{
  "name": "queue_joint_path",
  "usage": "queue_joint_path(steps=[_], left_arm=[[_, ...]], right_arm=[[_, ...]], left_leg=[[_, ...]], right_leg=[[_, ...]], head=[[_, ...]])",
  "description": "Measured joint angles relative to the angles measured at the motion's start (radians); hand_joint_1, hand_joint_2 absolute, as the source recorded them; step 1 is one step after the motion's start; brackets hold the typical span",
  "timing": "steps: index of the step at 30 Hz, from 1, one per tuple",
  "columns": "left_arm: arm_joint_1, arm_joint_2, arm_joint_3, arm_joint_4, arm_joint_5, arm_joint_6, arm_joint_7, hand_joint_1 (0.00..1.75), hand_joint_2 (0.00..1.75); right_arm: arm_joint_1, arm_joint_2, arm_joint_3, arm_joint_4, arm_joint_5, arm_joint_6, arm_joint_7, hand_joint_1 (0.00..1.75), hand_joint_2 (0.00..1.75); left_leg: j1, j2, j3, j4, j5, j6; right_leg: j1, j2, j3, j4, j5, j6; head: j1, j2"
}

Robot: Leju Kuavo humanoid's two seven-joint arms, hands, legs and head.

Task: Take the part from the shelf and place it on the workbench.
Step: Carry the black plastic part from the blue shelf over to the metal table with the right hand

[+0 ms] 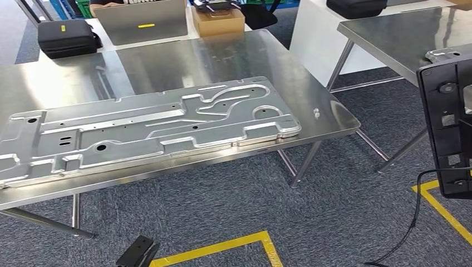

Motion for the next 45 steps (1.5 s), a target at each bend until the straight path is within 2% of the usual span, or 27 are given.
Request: queue_joint_path(steps=[7, 11, 15, 21, 28, 34, 39, 45], left_arm=[[-0.02, -0.01, -0.021, 0.0, -0.031, -0.017, 0.017, 0.0, 0.0], [-0.023, -0.014, -0.029, 0.0, -0.04, -0.021, 0.025, 0.0, 0.0], [-0.024, -0.02, -0.039, 0.0, -0.052, -0.026, 0.034, 0.0, 0.0], [-0.036, -0.03, -0.052, 0.0, -0.069, -0.028, 0.049, 0.0, 0.0], [-0.058, -0.031, -0.06, 0.0, -0.082, -0.029, 0.061, 0.0, 0.0], [-0.072, -0.03, -0.064, 0.0, -0.093, -0.034, 0.078, 0.0, 0.0], [-0.077, -0.024, -0.065, 0.0, -0.099, -0.035, 0.084, 0.0, 0.0], [-0.077, -0.016, -0.065, 0.0, -0.107, -0.035, 0.086, 0.0, 0.0]], right_arm=[[-0.19, 0.052, 0.123, 0.333, 0.166, -0.022, 0.08, 1.75, 1.75], [-0.26, 0.086, 0.162, 0.453, 0.188, -0.032, 0.125, 1.75, 1.75], [-0.291, 0.138, 0.173, 0.53, 0.178, -0.084, 0.168, 1.75, 1.75], [-0.295, 0.278, 0.183, 0.598, 0.204, -0.161, 0.211, 1.75, 1.75], [-0.318, 0.483, 0.218, 0.642, 0.267, -0.196, 0.3, 1.75, 1.75], [-0.375, 0.616, 0.256, 0.673, 0.333, -0.184, 0.383, 1.75, 1.75], [-0.42, 0.675, 0.285, 0.688, 0.379, -0.161, 0.424, 1.75, 1.75], [-0.478, 0.687, 0.316, 0.699, 0.438, -0.137, 0.468, 1.75, 1.75]], left_leg=[[0.0, 0.0, 0.0, 0.0, 0.0, 0.0], [0.0, 0.0, 0.0, 0.0, 0.0, 0.0], [0.0, 0.0, -0.001, 0.0, 0.0, 0.0], [0.001, 0.002, 0.0, 0.0, 0.0, 0.0], [0.002, 0.003, 0.001, 0.0, 0.001, 0.001], [0.002, 0.003, 0.0, 0.0, 0.002, 0.0], [0.002, 0.002, 0.0, 0.0, 0.002, 0.0], [0.001, 0.002, -0.001, 0.0, 0.002, 0.0]], right_leg=[[0.001, 0.0, 0.0, 0.0, 0.0, 0.0], [0.001, 0.0, -0.001, 0.0, 0.0, 0.0], [0.001, 0.0, -0.001, 0.0, 0.0, 0.0], [0.002, 0.003, -0.001, 0.0, 0.0, 0.0], [0.003, 0.004, -0.001, 0.001, 0.0, 0.0], [0.003, 0.004, -0.001, 0.002, 0.0, 0.0], [0.003, 0.003, -0.001, 0.001, 0.0, 0.0], [0.002, 0.003, -0.001, 0.0, 0.0, 0.0]], head=[[0.0, 0.0], [0.0, 0.0], [0.0, 0.0], [0.0, 0.0], [0.0, 0.0], [0.0, 0.0], [0.0, 0.0], [0.0, 0.0]])
